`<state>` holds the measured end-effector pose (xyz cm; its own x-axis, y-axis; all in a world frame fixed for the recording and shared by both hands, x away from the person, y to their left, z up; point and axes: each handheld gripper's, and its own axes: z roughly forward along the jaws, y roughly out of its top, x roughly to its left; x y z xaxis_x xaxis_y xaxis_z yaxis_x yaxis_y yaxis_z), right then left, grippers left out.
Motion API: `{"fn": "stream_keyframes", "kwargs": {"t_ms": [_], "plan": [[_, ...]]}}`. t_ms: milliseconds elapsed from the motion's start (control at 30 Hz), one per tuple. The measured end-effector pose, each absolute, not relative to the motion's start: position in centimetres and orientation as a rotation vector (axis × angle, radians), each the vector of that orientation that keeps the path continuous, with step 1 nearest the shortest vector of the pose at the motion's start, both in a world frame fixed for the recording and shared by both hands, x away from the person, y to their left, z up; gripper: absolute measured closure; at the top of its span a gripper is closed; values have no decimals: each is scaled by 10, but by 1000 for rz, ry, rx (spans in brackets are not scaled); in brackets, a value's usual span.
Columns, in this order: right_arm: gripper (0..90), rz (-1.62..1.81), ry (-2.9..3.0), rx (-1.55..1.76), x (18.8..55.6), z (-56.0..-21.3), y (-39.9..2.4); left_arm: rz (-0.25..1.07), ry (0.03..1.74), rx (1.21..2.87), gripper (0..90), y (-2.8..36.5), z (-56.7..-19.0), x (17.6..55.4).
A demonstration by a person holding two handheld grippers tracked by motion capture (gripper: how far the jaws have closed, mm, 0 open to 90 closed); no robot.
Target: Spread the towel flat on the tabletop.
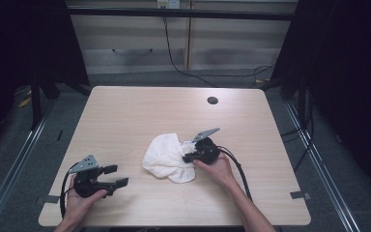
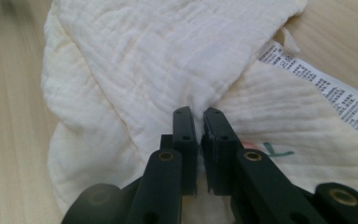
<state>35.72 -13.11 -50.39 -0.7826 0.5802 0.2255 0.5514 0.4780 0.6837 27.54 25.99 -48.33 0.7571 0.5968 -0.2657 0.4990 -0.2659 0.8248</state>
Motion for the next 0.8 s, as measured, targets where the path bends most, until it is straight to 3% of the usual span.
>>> {"fn": "stream_keyframes", "kwargs": {"t_ms": [800], "plan": [[832, 1178, 2703, 937, 307, -500, -135, 129, 866, 1926, 217, 256, -483, 277]]}}
